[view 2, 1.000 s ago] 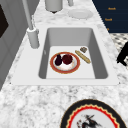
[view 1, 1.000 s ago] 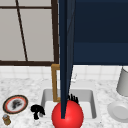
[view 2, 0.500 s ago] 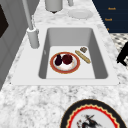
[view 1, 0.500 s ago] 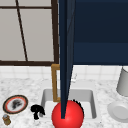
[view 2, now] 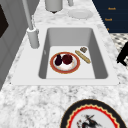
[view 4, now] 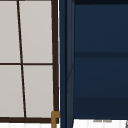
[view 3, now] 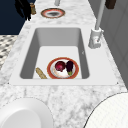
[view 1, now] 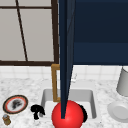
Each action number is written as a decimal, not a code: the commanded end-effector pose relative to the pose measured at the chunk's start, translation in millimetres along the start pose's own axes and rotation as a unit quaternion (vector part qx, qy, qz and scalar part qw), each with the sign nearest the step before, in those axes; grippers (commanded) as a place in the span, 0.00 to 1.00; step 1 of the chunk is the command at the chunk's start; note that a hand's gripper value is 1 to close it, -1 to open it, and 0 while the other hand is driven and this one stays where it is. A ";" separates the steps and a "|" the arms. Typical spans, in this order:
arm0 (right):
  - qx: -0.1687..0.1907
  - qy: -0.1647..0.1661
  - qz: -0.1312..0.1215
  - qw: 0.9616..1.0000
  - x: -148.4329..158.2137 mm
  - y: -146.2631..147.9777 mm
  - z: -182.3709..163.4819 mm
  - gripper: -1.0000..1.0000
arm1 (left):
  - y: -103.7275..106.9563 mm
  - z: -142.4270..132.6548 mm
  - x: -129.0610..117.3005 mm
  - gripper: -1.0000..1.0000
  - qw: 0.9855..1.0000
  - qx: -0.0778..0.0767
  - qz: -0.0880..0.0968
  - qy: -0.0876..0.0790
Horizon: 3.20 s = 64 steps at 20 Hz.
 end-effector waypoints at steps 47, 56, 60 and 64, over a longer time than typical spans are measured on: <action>0.128 -0.092 0.083 0.984 -65.6 46.9 -128.6 0.00 | 0.0 0.0 0.0 0.50 1.000 0.000 0.000 0.000; 0.178 -0.091 0.079 0.977 -80.2 71.9 -176.9 0.00 | 0.0 0.0 0.0 0.50 1.000 0.000 0.000 0.000; 0.188 -0.068 0.096 0.975 -73.4 94.4 -204.1 0.00 | 0.0 0.0 0.0 0.50 1.000 0.000 0.000 0.000; 0.196 -0.069 0.122 0.971 -78.3 112.9 -226.0 0.00 | 0.0 0.0 0.0 0.50 1.000 0.000 0.000 0.000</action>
